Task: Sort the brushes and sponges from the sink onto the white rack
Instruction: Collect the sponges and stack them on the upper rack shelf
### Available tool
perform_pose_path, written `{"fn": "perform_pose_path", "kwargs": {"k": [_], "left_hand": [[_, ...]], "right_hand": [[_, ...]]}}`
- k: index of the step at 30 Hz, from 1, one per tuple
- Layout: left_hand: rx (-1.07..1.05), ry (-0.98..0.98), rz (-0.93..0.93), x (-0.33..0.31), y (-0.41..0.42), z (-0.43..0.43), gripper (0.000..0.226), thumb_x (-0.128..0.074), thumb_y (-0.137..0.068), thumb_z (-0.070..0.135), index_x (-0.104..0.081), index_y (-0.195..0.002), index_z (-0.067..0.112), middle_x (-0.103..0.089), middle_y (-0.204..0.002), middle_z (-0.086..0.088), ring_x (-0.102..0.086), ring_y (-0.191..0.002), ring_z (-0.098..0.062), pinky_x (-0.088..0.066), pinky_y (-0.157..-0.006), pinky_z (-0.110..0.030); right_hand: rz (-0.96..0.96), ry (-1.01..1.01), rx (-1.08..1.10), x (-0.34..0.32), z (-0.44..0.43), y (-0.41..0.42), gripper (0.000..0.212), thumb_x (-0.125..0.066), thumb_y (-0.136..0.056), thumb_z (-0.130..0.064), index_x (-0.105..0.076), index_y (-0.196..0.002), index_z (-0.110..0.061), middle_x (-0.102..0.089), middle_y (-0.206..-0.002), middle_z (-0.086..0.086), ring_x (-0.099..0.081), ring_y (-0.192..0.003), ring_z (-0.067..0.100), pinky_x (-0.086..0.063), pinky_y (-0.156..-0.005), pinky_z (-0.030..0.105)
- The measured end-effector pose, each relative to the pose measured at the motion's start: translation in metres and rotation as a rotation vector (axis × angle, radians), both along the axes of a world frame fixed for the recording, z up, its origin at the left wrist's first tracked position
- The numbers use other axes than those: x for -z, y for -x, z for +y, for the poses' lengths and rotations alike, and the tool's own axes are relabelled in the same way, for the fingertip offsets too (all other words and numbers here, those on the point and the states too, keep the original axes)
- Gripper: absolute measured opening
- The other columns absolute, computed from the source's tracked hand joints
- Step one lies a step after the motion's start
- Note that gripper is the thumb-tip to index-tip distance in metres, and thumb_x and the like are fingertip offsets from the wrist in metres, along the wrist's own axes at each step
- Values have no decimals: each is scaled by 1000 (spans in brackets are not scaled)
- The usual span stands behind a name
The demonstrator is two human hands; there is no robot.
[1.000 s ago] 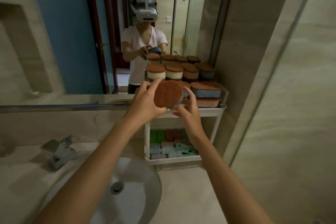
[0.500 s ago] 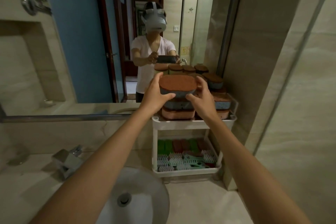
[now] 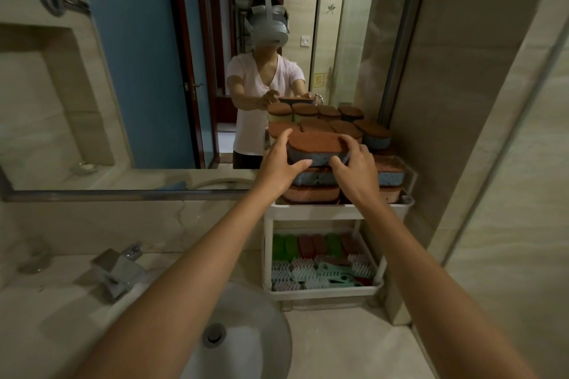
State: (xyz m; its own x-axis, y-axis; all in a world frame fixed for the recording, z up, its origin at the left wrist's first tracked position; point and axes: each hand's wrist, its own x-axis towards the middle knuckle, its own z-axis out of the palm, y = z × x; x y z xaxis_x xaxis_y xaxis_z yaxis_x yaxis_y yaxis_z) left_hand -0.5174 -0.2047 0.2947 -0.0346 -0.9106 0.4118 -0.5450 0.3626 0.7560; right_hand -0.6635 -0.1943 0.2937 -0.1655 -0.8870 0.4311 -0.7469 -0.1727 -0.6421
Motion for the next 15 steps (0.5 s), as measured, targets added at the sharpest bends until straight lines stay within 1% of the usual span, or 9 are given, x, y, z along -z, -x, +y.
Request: {"fn": "perform_pose_path", "kwargs": {"k": [4, 9, 12, 15], "left_hand": [[-10, 5, -75, 3, 1, 1, 74, -67, -84, 19, -26, -145, 20, -33, -148, -9, -33, -136, -26, -36, -108, -39], [-59, 27, -75, 8, 2, 2, 65, -66, -83, 20, -34, -140, 19, -42, -140, -12, -41, -130, -28, -41, -103, -39], [-90, 42, -98, 9, 4, 3, 61, -66, -84, 20, -37, -138, 18, -45, -138, -11, -43, -128, -28, -40, -100, -37], [-100, 48, -103, 8, 6, 5, 61, -65, -84, 19, -36, -138, 18, -45, -138, -11, -43, -128, -27, -41, -100, -36]], "right_hand": [[79, -27, 28, 1, 0, 1, 53, -45, -92, -33, -32, -141, -18, -43, -138, 14, -38, -127, 32, -31, -110, 42], [78, -8, 4, 3, 0, 3, 48, -42, -93, -27, -35, -140, -21, -43, -137, 14, -38, -126, 31, -31, -109, 42], [97, 19, -7, 4, 0, 3, 45, -40, -93, -22, -38, -139, -23, -42, -137, 15, -39, -124, 33, -32, -107, 42], [147, 46, 19, 6, 0, 3, 44, -39, -95, -21, -38, -139, -22, -43, -137, 17, -41, -121, 35, -31, -106, 42]]}}
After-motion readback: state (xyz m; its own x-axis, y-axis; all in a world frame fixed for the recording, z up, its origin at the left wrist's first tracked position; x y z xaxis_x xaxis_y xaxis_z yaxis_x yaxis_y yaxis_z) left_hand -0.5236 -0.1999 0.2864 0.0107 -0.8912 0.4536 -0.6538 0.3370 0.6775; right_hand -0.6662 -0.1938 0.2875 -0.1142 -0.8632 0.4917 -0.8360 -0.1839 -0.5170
